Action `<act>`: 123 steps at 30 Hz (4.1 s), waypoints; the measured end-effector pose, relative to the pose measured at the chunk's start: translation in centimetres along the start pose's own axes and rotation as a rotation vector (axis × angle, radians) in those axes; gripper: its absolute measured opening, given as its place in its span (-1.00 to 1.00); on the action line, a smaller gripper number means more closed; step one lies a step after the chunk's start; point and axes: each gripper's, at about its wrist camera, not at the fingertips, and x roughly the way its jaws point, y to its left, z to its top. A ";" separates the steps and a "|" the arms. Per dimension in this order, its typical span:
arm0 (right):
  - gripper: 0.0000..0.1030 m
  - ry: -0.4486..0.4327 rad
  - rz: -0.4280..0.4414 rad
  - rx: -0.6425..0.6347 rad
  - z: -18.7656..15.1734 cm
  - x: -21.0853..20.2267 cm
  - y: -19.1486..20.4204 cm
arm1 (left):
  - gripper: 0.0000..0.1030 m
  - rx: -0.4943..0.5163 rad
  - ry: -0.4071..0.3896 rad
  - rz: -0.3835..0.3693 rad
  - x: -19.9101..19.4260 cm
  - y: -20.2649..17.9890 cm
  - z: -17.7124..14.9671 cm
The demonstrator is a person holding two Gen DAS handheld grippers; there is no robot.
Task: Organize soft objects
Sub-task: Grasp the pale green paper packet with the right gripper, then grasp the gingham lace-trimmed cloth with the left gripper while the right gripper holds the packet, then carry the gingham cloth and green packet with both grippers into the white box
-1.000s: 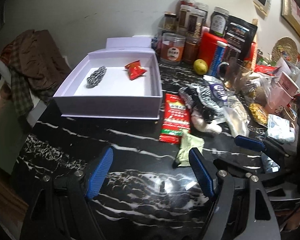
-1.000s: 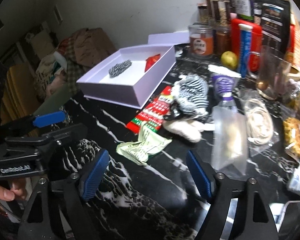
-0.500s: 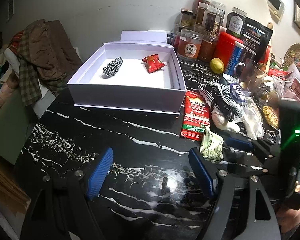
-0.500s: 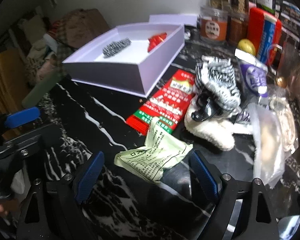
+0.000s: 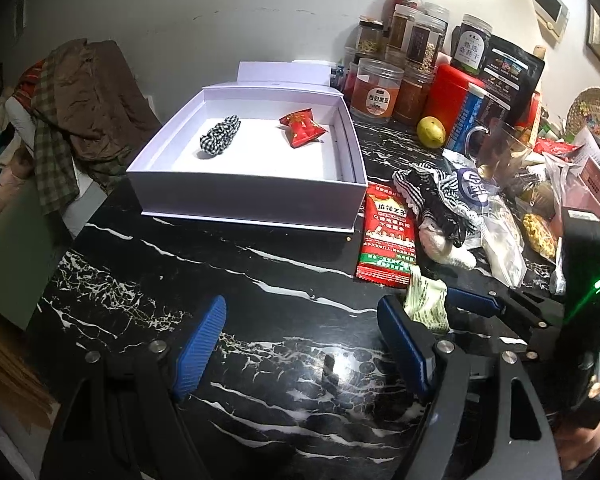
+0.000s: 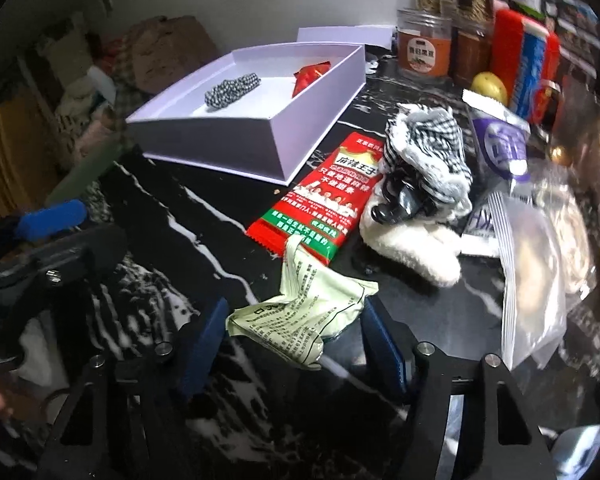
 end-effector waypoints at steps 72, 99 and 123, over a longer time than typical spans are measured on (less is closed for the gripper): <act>0.26 -0.194 0.012 0.272 1.0 -9.4 -14.4 | -0.16 0.131 0.044 -0.228 9.2 -12.6 9.0; 0.26 -0.217 0.186 0.072 -0.9 -10.3 -2.7 | -0.17 -0.043 -0.097 -0.147 -3.9 -3.1 0.7; 0.26 -0.274 0.287 -0.117 5.6 -8.4 4.6 | -0.17 -0.168 -0.210 -0.035 -6.2 4.4 3.3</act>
